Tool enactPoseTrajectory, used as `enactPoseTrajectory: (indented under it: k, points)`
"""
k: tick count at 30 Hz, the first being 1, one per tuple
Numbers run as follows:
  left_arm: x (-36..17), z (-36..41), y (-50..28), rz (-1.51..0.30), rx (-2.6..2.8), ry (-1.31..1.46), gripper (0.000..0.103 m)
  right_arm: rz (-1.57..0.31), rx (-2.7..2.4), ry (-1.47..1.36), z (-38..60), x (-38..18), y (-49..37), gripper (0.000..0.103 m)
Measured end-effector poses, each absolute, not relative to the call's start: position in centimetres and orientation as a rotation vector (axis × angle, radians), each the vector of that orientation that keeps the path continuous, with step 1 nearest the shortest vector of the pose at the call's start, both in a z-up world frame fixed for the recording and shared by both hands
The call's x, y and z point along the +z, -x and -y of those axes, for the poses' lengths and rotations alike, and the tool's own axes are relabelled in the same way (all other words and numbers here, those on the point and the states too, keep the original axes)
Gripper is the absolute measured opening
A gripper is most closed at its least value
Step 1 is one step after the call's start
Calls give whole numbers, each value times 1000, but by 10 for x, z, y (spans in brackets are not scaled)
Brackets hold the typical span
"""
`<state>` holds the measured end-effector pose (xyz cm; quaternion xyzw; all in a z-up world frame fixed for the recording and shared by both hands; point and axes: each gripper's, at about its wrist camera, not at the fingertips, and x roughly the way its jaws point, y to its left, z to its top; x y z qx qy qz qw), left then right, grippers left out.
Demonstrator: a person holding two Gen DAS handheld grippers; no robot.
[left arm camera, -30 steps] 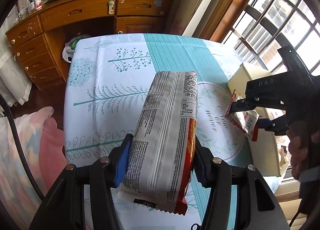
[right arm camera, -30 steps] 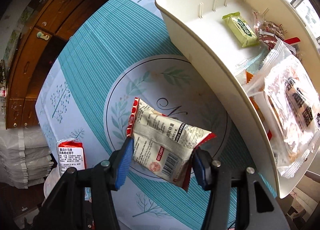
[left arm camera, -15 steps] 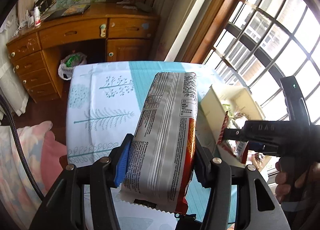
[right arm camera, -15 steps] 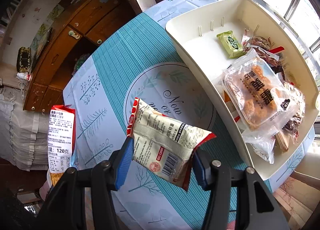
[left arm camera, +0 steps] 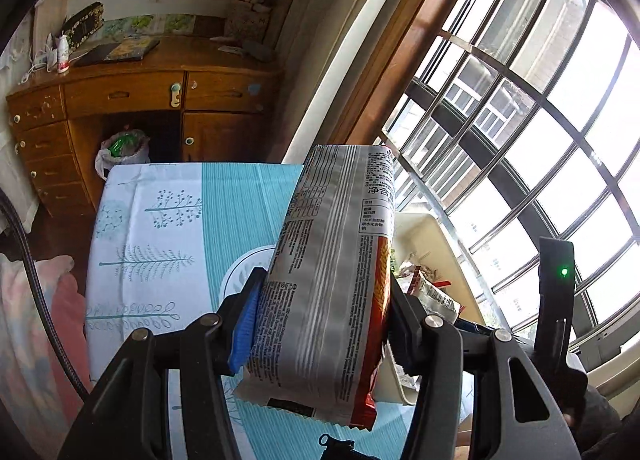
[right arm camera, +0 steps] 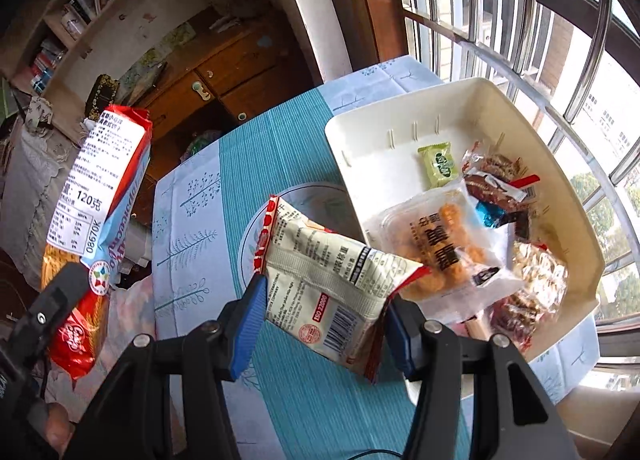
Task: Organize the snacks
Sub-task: 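Carry both held packs over the cream tray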
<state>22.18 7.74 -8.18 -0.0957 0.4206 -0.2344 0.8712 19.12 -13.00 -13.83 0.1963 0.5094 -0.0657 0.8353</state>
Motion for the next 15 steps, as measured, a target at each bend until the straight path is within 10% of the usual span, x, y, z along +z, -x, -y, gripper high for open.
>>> enactPoseTrajectory:
  k: [15]
  points:
    - [-62,48,-203,-863,-507,175,53,-1050,-90,-202,221,-131,-148,55]
